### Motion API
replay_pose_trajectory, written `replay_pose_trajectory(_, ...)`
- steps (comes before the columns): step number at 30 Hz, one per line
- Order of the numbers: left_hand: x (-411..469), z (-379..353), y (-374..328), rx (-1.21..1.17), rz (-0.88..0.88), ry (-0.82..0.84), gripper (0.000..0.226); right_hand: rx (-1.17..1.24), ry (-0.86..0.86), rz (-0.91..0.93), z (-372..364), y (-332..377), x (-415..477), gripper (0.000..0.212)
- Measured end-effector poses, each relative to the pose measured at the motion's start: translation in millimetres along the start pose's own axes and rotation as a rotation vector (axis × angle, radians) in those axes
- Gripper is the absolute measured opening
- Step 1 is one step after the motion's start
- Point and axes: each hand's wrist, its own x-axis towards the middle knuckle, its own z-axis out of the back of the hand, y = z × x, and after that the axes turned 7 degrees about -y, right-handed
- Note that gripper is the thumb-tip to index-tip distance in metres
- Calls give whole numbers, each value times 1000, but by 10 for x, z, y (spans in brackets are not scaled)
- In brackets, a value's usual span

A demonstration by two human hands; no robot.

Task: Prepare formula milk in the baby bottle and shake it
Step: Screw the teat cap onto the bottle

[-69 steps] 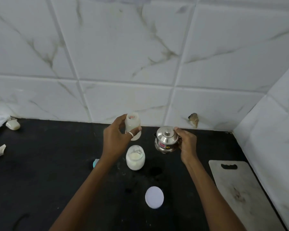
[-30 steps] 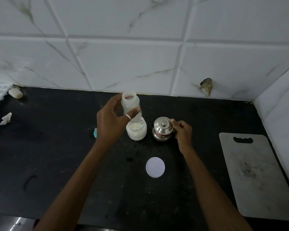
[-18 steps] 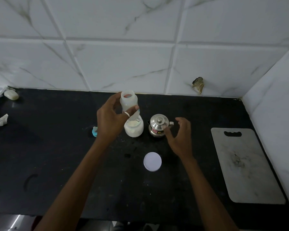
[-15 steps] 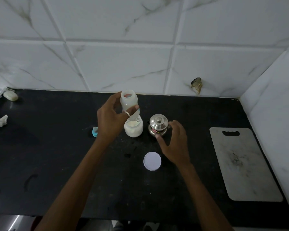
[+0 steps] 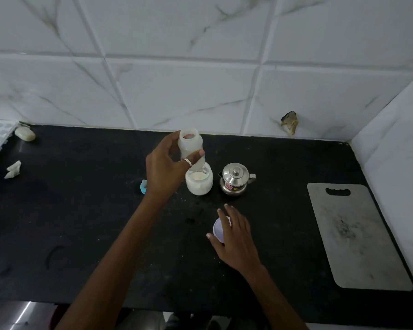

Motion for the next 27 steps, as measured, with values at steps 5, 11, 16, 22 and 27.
replay_pose_trajectory(5,23,137,66,-6,22,-16,62,-10,-14,94,-55,295,201,70)
replay_pose_trajectory(11,112,447,191,17,29,-64,60,94,10,213,-308,886,639,62)
replay_pose_trajectory(16,181,716,366,48,50,-81,60,166,82,184,-562,1370,1058,63)
replay_pose_trajectory(22,257,990,615,93,36,-88,63,289,131,-2,-815,1651,1497,64)
replay_pose_trajectory(27,314,1138,790,99,45,-93,63,282,165,-50,-951,1691,1681,60)
